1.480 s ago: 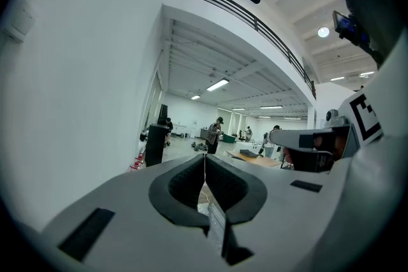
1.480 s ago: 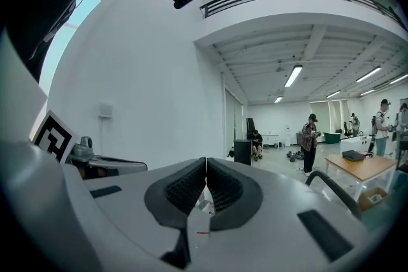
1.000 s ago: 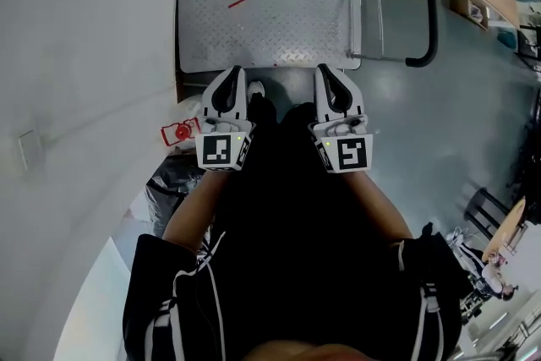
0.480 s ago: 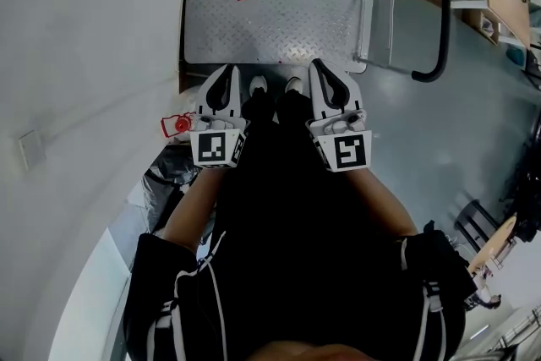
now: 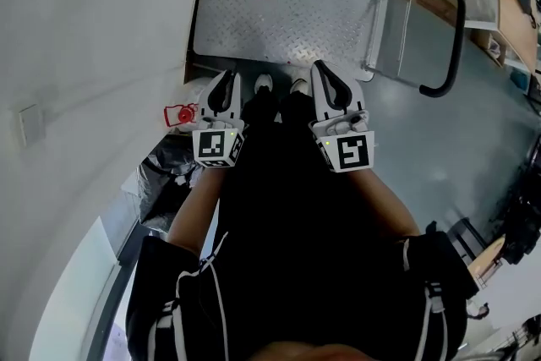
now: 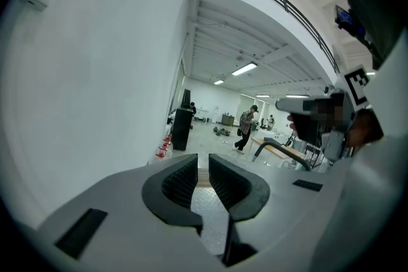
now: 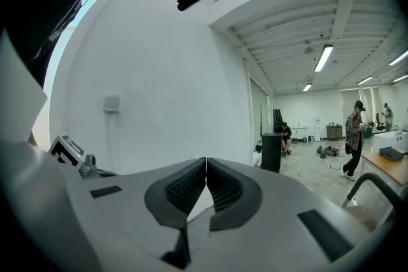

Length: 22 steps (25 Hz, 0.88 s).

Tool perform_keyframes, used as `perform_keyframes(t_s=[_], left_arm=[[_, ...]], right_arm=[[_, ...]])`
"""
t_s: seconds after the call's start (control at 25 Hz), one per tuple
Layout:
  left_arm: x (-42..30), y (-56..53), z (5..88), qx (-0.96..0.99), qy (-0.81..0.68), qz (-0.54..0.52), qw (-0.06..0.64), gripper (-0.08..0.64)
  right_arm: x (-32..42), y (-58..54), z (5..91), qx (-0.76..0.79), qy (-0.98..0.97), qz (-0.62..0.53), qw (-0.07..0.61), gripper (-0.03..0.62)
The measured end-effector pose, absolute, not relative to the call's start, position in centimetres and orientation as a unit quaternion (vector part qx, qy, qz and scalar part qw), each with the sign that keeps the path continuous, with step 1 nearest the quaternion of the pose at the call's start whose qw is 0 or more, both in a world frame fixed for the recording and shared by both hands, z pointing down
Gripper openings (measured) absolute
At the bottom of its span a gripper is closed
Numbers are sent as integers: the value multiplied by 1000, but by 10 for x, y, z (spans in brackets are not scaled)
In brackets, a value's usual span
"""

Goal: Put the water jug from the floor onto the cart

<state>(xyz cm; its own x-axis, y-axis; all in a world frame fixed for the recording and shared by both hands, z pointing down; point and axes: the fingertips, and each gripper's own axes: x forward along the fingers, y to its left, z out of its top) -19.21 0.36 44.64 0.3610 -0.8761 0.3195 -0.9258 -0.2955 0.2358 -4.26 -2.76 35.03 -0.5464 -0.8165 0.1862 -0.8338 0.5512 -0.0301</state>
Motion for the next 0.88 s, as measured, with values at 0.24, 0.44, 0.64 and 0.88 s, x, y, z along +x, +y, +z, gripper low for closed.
perform_keyframes(t_s=[0.24, 0.44, 0.64, 0.88], left_arm=[[-229, 34, 523, 774, -568, 159, 230, 117], [-267, 69, 578, 737, -580, 195, 285, 129], [-282, 91, 618, 712, -581, 208, 336, 134], [-307, 125, 676, 660, -593, 233, 399, 143]], right_arm=[[-69, -24, 354, 445, -889, 63, 86, 18], [-90, -18, 363, 426, -897, 61, 100, 18], [-113, -16, 366, 402, -908, 61, 105, 18], [-131, -10, 368, 385, -914, 57, 112, 18]])
